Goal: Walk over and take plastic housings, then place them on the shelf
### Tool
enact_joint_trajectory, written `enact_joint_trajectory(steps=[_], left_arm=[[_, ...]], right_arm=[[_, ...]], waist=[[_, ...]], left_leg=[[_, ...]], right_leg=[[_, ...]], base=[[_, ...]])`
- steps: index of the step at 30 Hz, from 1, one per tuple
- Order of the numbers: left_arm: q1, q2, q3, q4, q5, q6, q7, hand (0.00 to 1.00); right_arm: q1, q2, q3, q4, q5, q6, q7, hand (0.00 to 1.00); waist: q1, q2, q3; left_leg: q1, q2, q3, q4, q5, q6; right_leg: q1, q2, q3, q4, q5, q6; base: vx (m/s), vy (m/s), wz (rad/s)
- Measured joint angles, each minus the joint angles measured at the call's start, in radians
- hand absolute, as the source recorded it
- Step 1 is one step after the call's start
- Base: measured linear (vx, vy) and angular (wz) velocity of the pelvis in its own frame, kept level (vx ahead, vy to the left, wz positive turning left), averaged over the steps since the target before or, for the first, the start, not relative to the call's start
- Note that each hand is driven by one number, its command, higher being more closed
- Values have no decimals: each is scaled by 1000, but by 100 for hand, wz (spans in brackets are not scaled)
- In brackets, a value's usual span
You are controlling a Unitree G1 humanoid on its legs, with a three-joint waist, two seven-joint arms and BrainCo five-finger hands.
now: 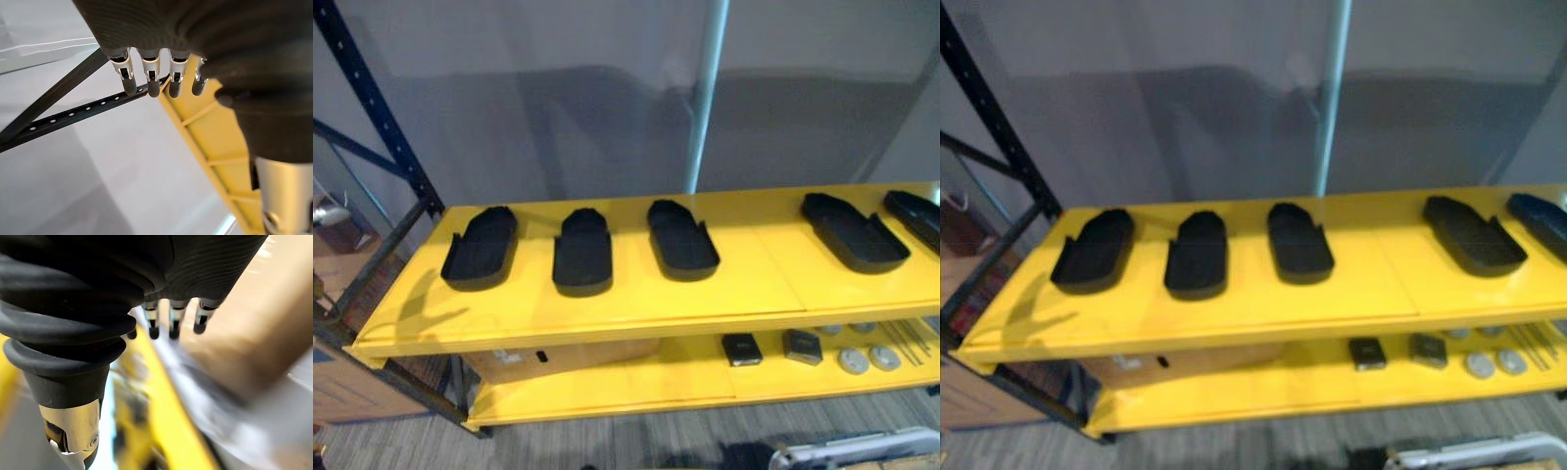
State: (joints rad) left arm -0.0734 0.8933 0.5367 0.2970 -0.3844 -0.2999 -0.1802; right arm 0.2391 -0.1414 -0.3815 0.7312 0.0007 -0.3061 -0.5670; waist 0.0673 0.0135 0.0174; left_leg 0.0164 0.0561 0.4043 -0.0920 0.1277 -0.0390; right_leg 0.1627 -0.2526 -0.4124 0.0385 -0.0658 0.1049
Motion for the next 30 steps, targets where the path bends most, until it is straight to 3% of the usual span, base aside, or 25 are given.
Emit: enact_joint_trajectory(steps=[4,7,13,23,30], left_arm=[[36,0,-1,0,5,5,4,0],[44,0,0,1,24,5,5,0],[89,0,-5,47,126,14,18,0],[117,0,-6,146,401,77,133,0],[116,18,-9,228,464,129,137,0]], right_arm=[[0,-76,-15,-195,-20,-72,-143,0],[0,-112,-49,-355,-24,-111,-199,0],[-17,-143,-76,-410,-25,-105,-184,0],[45,-184,-94,-413,-12,-101,-131,0],[72,-185,-92,-394,31,-102,-104,0]], waist=[[-2,5,-2],[-6,-12,-14],[-25,-29,-24],[-52,-11,-19],[-63,-13,-27]], left_leg=[[0,9,11,0,1,-1],[0,15,12,0,-3,-8],[1,23,14,0,2,-15],[8,33,21,0,-2,-26],[-2,33,19,0,0,-28]], right_leg=[[-6,8,7,0,1,1],[-5,14,8,1,12,19],[-15,21,33,5,5,5],[-29,27,55,16,-8,11],[-40,27,58,18,-9,15]], base=[[24,-23,-7],[49,-35,-3],[30,-20,-7],[-31,-4,-4],[-4,1,0]])
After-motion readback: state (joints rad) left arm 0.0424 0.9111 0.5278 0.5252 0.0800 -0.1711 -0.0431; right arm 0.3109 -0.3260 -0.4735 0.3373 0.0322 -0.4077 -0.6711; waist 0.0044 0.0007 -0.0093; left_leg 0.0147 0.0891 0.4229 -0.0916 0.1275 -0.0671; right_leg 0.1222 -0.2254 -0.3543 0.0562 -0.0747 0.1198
